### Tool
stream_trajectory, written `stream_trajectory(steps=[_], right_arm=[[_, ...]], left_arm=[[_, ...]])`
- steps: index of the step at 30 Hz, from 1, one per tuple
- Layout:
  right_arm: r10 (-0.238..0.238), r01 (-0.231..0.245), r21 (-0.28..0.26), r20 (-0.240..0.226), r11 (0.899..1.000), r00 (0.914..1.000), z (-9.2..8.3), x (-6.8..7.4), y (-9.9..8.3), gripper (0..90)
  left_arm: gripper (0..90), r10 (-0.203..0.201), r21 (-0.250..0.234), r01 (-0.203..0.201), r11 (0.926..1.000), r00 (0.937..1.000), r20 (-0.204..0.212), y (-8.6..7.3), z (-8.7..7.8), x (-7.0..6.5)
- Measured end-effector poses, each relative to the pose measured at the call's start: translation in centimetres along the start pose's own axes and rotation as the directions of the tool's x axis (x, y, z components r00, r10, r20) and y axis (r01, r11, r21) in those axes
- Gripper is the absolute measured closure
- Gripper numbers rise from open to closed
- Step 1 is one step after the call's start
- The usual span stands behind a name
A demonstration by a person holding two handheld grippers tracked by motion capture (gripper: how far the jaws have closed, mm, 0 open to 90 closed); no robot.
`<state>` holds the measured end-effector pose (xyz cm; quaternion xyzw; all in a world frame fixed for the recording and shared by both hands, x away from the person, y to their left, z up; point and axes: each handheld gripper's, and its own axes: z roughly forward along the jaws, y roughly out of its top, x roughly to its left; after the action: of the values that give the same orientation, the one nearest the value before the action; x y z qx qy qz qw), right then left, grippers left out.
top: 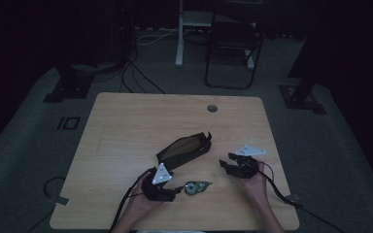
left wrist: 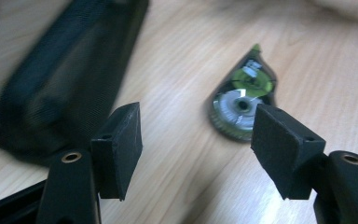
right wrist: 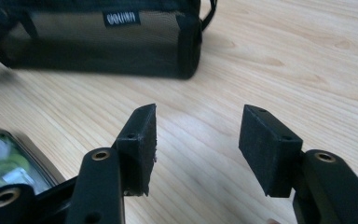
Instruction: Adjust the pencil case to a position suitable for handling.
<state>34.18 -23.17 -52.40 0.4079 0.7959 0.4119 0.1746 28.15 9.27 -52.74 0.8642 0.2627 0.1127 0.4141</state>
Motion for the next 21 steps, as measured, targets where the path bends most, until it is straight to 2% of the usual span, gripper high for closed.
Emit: stream_trajectory(steps=[6,10,14,21], right_arm=[[0.011,-0.012,0.022,0.031,1.0,0.9995,0.3,-0.9,-0.8,45.5],[0.023,-0.025,0.024,0.049,0.999,0.9985,0.2,-1.5,-1.1,45.4],[0.036,-0.038,0.022,0.066,0.999,0.9971,0.1,-2.0,-1.3,45.5],[0.057,-0.058,0.014,0.078,0.998,0.9954,0.0,-2.7,-1.6,45.3]], left_arm=[[32.6,0.027,0.008,-0.028,0.9996,0.9968,0.075,0.7,1.8,-0.6],[32.1,0.046,0.015,-0.048,0.9987,0.993,0.109,1.1,3.0,-0.9],[32.0,0.069,0.037,-0.074,0.9966,0.9907,0.117,1.3,3.9,-1.2],[33.3,0.081,0.051,-0.088,0.9948,0.9889,0.124,1.3,4.7,-1.4]])
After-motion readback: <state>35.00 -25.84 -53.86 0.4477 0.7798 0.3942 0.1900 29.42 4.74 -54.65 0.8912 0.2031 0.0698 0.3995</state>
